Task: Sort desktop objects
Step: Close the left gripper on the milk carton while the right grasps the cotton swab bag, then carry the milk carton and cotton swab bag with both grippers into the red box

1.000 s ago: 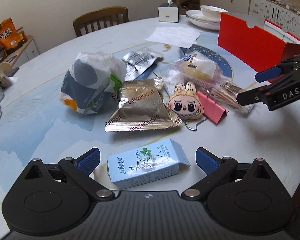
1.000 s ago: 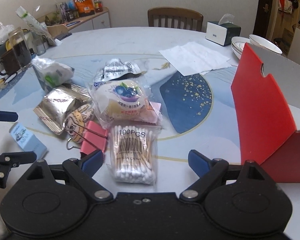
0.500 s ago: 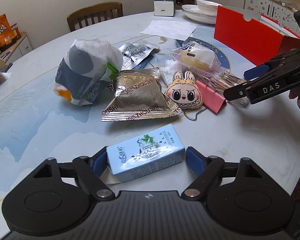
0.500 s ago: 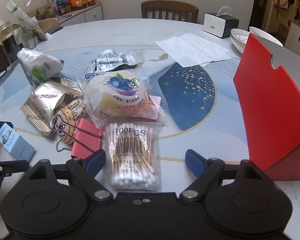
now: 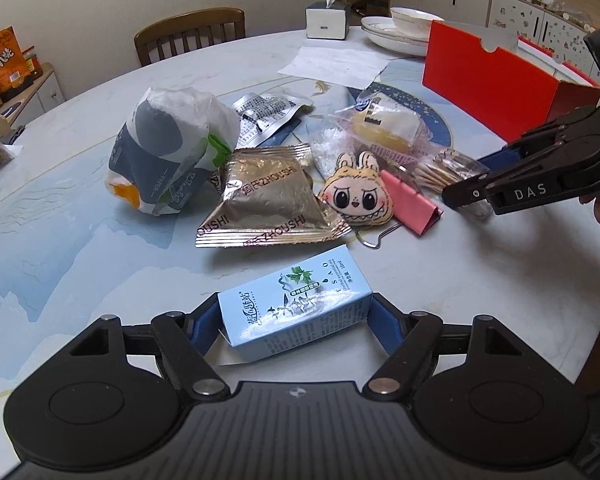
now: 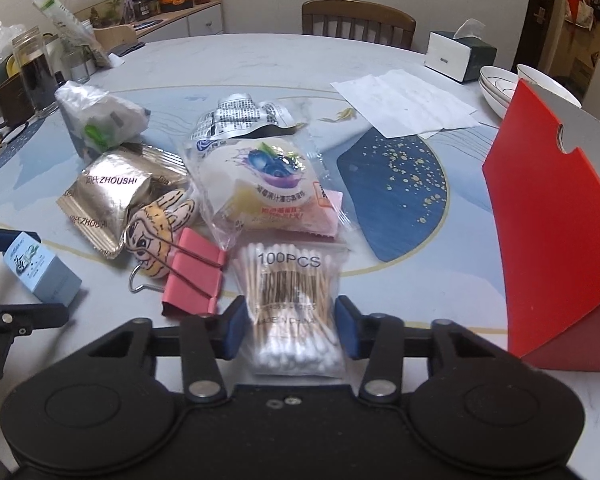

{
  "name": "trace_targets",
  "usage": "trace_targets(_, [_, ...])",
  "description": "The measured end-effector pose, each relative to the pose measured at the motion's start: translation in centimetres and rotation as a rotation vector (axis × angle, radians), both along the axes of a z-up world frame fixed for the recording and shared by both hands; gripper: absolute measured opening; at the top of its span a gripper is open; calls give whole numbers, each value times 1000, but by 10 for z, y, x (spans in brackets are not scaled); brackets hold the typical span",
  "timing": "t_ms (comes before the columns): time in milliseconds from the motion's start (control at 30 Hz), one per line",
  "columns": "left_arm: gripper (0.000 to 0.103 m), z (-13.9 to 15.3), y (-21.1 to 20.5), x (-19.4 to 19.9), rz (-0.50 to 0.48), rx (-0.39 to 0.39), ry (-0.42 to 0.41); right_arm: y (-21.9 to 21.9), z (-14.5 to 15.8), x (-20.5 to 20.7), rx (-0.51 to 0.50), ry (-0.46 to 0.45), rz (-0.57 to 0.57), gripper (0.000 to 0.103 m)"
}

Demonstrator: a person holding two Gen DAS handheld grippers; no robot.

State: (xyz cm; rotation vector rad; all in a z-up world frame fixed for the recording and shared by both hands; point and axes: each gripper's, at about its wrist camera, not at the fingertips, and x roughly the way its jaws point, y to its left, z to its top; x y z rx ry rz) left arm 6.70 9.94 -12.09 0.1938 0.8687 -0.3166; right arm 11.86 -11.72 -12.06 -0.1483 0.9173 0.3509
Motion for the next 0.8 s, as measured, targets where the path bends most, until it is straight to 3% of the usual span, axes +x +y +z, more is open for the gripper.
trace_targets(400, [76,21,-23,-6,47,-19,-4,-38,14,-15,86,43,40,36])
trace_targets(800, [76,66,-75,0,6,-55,-66,-81,75,-22,203,-11,72,36])
